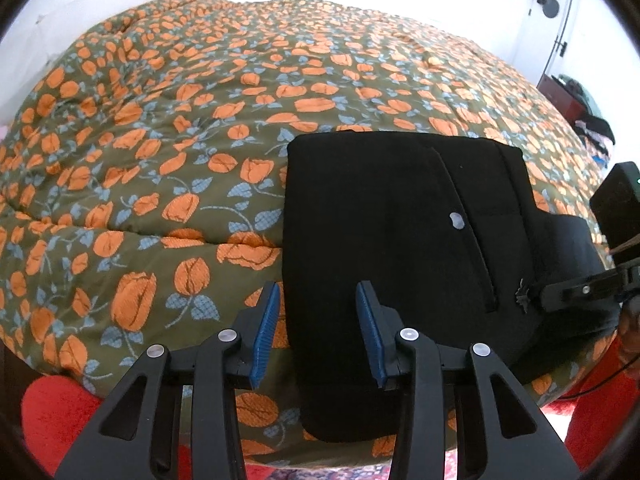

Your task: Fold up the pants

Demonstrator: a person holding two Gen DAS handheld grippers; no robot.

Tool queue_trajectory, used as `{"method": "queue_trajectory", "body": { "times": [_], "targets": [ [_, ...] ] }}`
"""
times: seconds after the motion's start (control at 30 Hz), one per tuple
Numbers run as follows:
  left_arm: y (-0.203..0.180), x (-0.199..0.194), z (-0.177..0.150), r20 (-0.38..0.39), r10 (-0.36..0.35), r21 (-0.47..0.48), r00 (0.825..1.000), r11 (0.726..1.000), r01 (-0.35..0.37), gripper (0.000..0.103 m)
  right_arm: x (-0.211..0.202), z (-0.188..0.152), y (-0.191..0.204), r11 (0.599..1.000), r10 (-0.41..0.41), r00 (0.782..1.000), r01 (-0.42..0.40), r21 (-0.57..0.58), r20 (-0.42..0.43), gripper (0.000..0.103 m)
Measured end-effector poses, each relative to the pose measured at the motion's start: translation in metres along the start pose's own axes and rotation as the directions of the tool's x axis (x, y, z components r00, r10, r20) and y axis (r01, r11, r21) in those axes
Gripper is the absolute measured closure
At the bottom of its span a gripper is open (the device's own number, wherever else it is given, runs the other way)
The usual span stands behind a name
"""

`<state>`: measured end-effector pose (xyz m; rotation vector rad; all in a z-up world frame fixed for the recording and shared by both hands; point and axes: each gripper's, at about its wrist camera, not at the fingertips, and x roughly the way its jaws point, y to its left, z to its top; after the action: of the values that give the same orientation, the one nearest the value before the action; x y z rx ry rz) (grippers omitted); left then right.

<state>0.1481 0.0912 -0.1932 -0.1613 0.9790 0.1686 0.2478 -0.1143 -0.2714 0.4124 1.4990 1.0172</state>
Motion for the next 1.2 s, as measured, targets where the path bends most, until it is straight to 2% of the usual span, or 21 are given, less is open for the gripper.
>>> {"method": "queue_trajectory", "body": {
  "times": [0.07,0.13,0.2,0.23,0.33,0.47,0.67,0.8,0.87,0.93,0.97,1.03,1.1,1.2],
  "targets": [
    [0.002,-0.001,0.000,0.010,0.003,-0.005,1.000,1.000,-0.003,0.063,0.007,0.002,-0.002,1.000,0.021,1.000,-0.021,0.015,0.008,0.063],
    [0.011,-0.007,0.001,0.043,-0.006,-0.048,0.999,0.999,0.008,0.060,0.010,0.003,0.004,0.999,0.041,0.999,-0.041,0.017,0.032,0.064],
    [0.022,-0.013,0.003,0.073,0.006,-0.098,0.997,0.995,0.001,0.058,0.007,0.001,0.019,0.999,0.006,0.998,-0.004,-0.037,0.064,0.078],
    [0.029,-0.015,0.004,0.089,0.020,-0.129,0.996,0.992,-0.008,0.056,0.003,-0.001,0.026,0.998,-0.006,0.997,0.012,-0.069,0.080,0.079],
    [0.049,-0.021,0.005,0.118,0.055,-0.205,0.992,0.978,-0.030,0.055,-0.021,-0.007,0.054,0.988,-0.009,0.990,0.031,-0.154,0.141,0.082],
    [0.063,-0.020,0.004,0.113,0.074,-0.260,0.991,0.965,-0.042,0.055,-0.072,-0.020,0.093,0.962,-0.032,0.970,0.095,-0.256,0.240,0.082],
    [0.054,-0.018,0.005,0.110,0.070,-0.222,0.991,0.974,-0.044,0.055,-0.133,-0.046,0.100,0.947,-0.079,0.946,0.170,-0.274,0.315,0.082],
    [0.039,-0.019,0.004,0.120,0.073,-0.158,0.990,0.986,-0.053,0.054,-0.163,-0.067,0.075,0.955,-0.140,0.924,0.221,-0.200,0.355,0.082],
    [0.032,-0.017,0.004,0.115,0.070,-0.128,0.991,0.990,-0.055,0.054,-0.174,-0.077,0.048,0.968,-0.155,0.919,0.213,-0.129,0.362,0.082],
    [0.026,-0.015,0.003,0.106,0.063,-0.107,0.992,0.993,-0.051,0.054,-0.170,-0.086,0.015,0.967,-0.210,0.912,0.246,-0.060,0.352,0.082],
    [0.023,-0.014,0.003,0.103,0.062,-0.095,0.993,0.994,-0.052,0.054,-0.167,-0.090,0.000,0.965,-0.236,0.911,0.261,-0.031,0.339,0.082],
    [0.016,-0.014,0.002,0.099,0.067,-0.067,0.993,0.996,-0.060,0.054,-0.153,-0.097,-0.041,0.966,-0.257,0.923,0.243,0.084,0.286,0.081],
    [0.013,-0.016,0.001,0.102,0.074,-0.049,0.992,0.996,-0.069,0.053,-0.155,-0.103,-0.059,0.968,-0.239,0.923,0.202,0.150,0.300,0.069],
    [0.010,-0.015,0.000,0.099,0.076,-0.040,0.992,0.997,-0.072,0.052,-0.172,-0.102,-0.053,0.973,-0.220,0.907,0.175,0.153,0.360,0.063]
  ]
}}
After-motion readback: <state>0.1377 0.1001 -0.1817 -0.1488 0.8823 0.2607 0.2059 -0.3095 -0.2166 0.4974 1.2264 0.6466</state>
